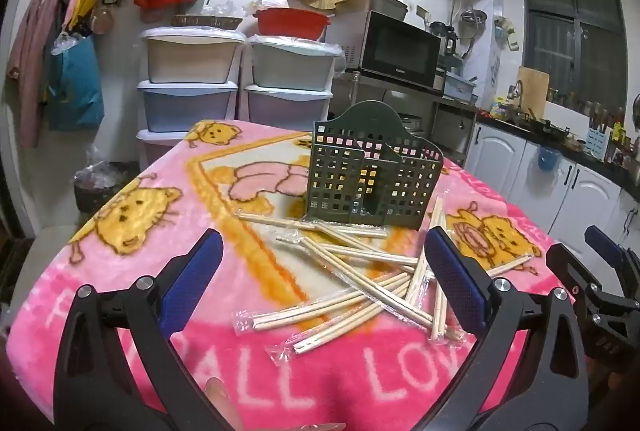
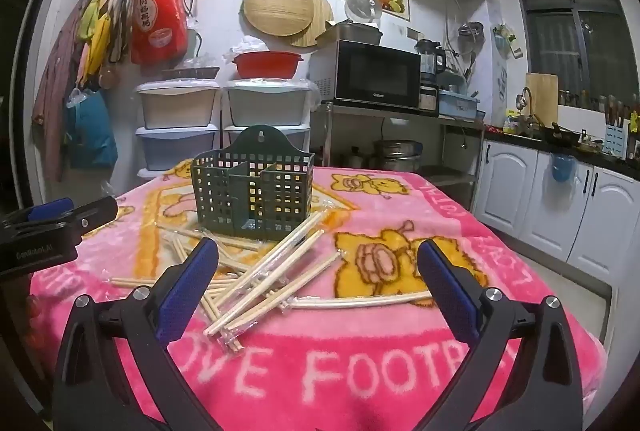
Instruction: Organize utensils
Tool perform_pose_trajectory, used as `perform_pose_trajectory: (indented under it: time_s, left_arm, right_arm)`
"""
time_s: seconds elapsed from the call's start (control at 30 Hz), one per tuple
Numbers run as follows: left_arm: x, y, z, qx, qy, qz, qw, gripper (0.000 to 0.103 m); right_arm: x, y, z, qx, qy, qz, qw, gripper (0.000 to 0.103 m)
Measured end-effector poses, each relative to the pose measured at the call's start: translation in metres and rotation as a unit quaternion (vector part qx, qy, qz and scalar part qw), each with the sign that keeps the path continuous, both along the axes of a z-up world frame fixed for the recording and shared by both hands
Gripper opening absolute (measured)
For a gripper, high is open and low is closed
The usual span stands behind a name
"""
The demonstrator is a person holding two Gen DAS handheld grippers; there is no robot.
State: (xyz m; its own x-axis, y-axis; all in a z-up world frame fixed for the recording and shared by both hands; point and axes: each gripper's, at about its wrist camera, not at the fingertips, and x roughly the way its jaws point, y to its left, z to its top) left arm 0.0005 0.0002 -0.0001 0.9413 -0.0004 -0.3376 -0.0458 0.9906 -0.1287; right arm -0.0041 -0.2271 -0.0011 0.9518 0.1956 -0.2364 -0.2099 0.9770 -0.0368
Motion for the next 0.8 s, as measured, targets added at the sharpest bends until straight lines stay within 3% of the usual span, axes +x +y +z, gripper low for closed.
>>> perform_pose_trajectory:
  time_s: [0.8]
  left_arm:
    - [0.0003, -0.0031, -0.0005, -0.007, 0.0, -0.004, 1.0, 0.093]
  right_arm:
    - [0.0008, -0.004, -0.0036, 0.004, 0.007, -0.003, 1.0, 0.097]
